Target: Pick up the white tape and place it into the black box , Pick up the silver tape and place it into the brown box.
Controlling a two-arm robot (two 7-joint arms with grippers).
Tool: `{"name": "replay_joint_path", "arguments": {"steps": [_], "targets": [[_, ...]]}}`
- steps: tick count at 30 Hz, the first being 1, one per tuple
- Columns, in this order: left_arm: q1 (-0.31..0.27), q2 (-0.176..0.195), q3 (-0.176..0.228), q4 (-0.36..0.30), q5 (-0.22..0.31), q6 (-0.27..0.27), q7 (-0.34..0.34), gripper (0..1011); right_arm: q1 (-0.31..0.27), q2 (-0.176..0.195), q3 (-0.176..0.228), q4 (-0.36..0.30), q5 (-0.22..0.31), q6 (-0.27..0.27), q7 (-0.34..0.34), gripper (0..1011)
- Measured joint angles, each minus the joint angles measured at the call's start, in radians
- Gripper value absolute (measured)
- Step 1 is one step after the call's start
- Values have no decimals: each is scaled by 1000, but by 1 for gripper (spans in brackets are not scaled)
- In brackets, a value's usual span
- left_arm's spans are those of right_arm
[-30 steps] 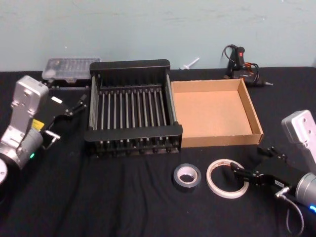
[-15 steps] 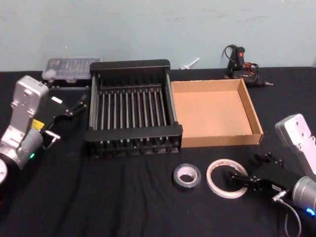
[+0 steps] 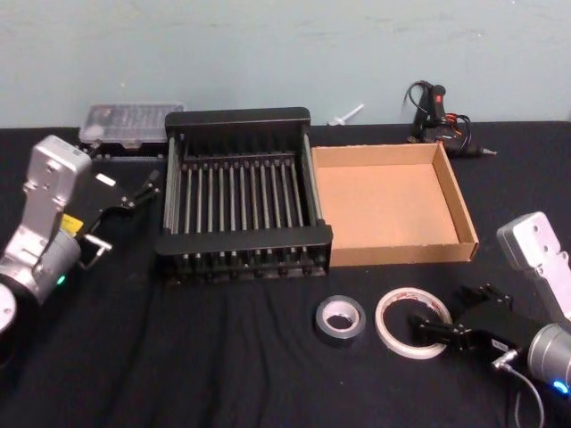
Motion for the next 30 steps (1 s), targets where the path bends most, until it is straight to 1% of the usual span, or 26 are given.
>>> {"name": "replay_joint_path", "arguments": {"steps": [18, 30], "targets": [[0, 0, 0, 0, 0, 0, 0, 1001, -12, -33, 22, 7, -39, 9, 26, 1003], [0, 0, 0, 0, 0, 0, 0, 1001, -13, -35, 23, 5, -44, 11, 27, 1002]]}}
